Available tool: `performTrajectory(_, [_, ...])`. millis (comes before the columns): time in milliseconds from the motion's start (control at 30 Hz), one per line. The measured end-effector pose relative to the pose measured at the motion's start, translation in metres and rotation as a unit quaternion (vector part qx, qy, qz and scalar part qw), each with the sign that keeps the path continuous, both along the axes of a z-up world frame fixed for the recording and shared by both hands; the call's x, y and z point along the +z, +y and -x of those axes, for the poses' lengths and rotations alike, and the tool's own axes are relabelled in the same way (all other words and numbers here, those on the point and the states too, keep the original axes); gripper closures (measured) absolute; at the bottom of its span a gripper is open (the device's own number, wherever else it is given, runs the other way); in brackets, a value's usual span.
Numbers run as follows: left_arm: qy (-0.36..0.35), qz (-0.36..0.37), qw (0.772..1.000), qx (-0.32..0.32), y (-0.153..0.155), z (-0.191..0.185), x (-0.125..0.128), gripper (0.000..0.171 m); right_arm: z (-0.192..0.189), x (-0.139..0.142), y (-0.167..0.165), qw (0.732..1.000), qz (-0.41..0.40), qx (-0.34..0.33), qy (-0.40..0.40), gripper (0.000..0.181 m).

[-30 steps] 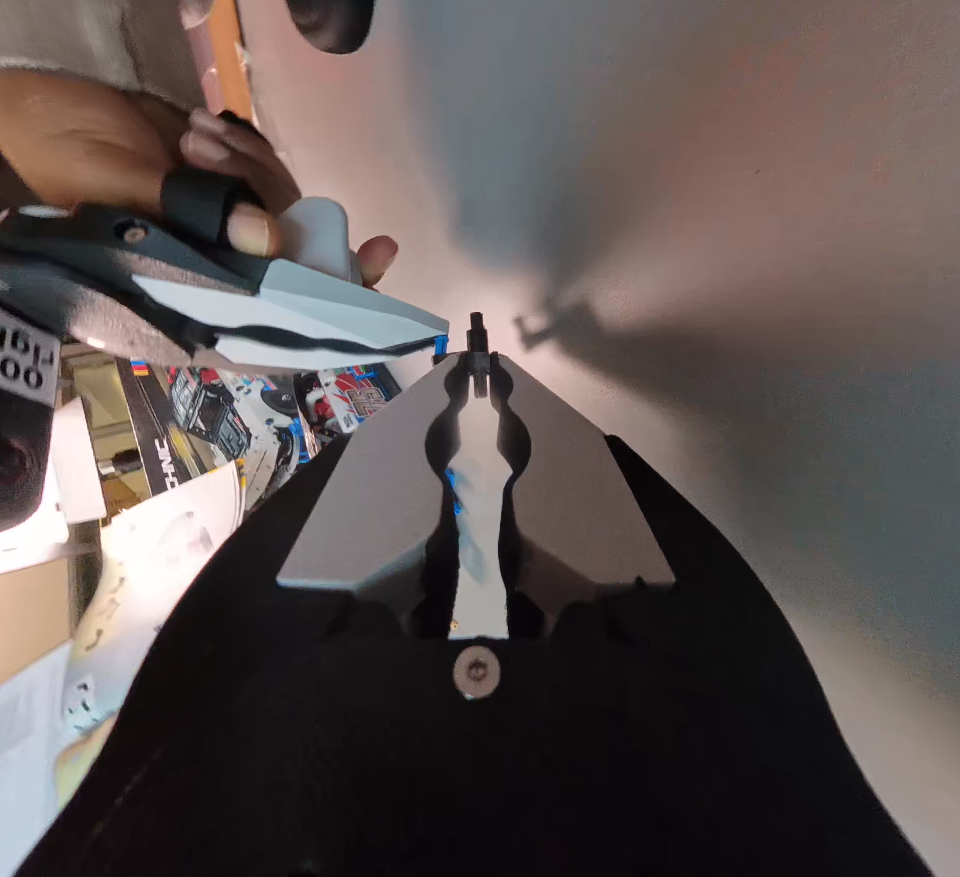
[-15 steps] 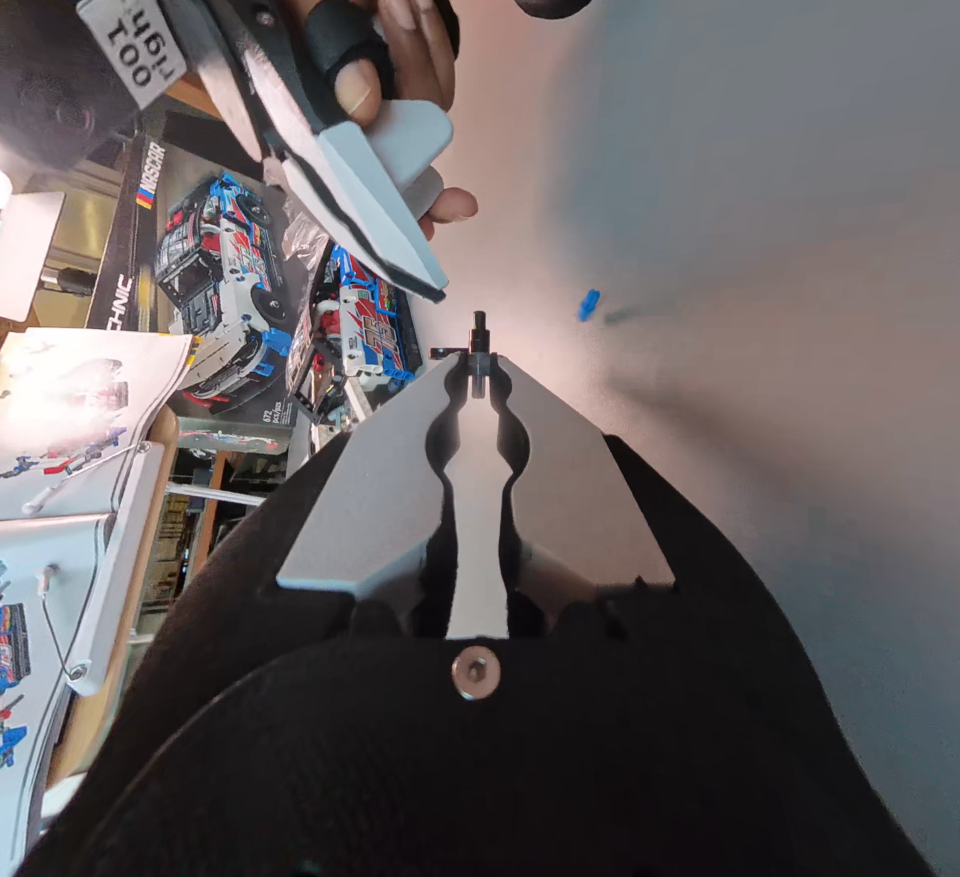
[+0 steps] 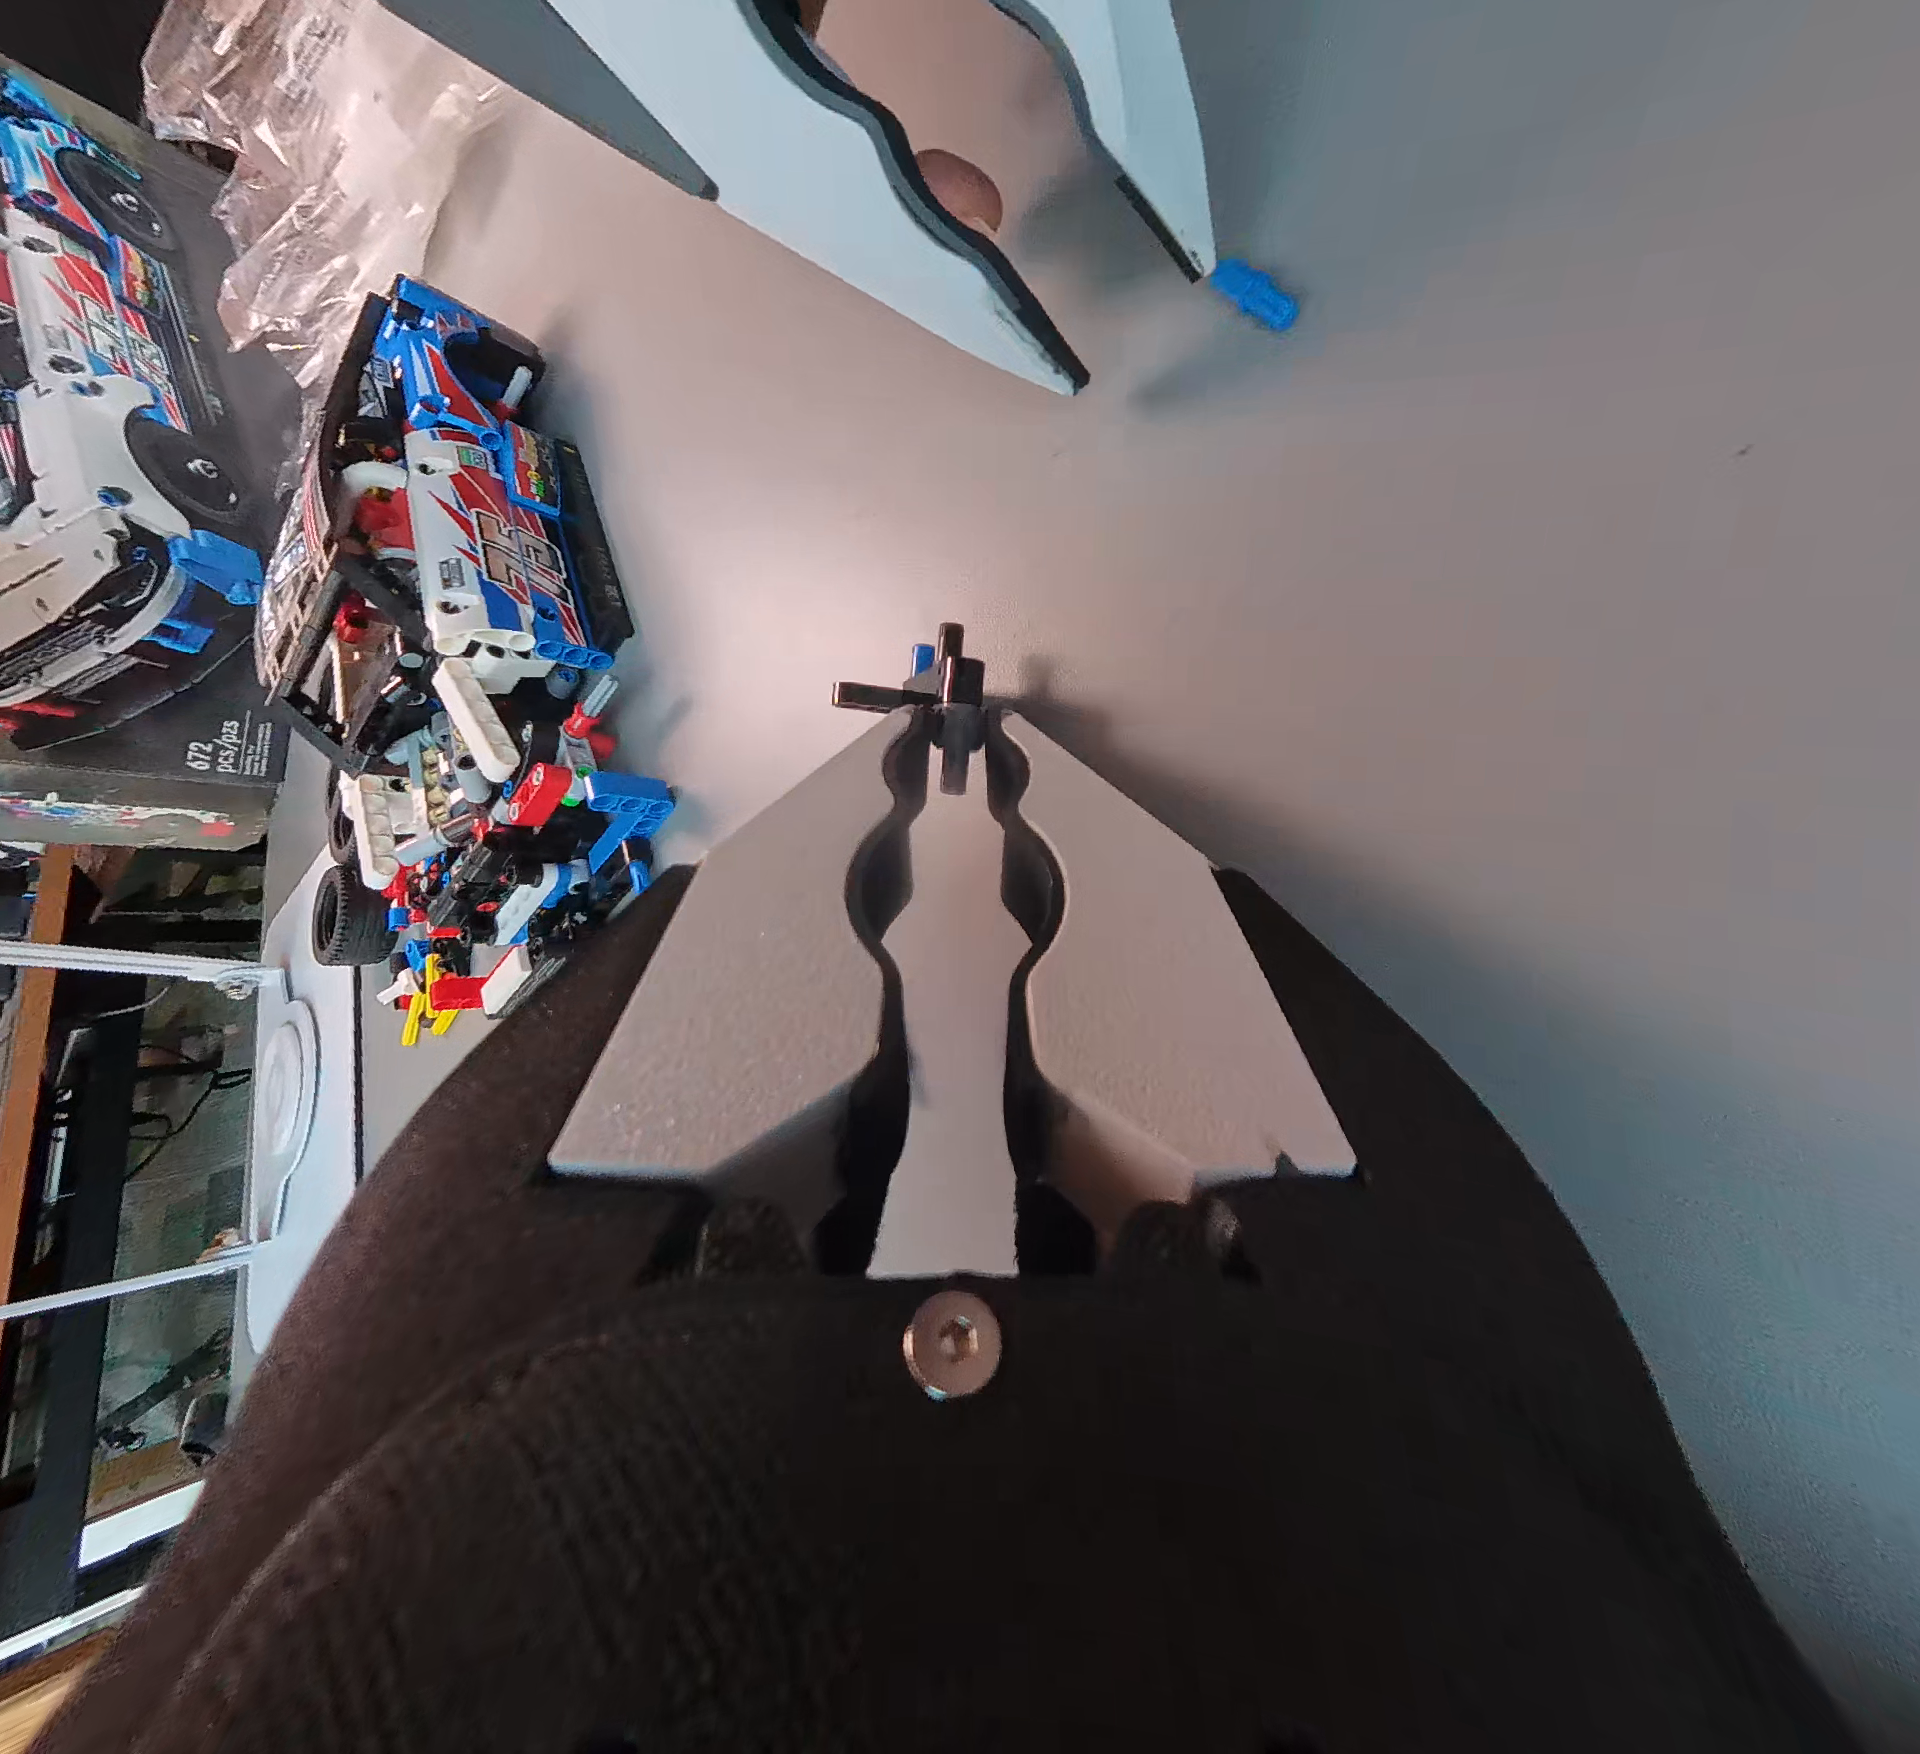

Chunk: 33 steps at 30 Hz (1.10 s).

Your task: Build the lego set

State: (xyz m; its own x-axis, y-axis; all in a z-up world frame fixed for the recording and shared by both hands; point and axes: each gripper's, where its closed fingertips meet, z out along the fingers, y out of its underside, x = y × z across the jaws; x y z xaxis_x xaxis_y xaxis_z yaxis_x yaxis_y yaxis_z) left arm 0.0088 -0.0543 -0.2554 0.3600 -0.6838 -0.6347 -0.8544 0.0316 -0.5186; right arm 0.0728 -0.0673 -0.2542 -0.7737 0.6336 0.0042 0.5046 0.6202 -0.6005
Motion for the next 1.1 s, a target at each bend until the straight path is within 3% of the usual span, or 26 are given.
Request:
performTrajectory(233, [-0.014,0.022,1.0,0.015,-0.004,0.0,0.0,0.16,-0.012,-0.006,-0.018,0.999,-0.012,0.045,-0.016,0.163])
performTrajectory(567, [-0.095,0.106,0.989,0.041,-0.02,-0.001,0.003,0.141,-0.01,-0.007,-0.02,1.0,-0.022,0.008,-0.012,0.166])
performTrajectory(933, [-0.196,0.128,0.971,0.045,-0.03,-0.014,0.017,0.144,-0.005,-0.007,-0.02,1.0,-0.02,0.005,0.004,0.172])
performTrajectory(1100, [-0.194,0.139,0.97,0.048,-0.032,-0.018,0.01,0.145,-0.014,-0.003,-0.032,0.999,-0.019,0.031,0.018,0.171])
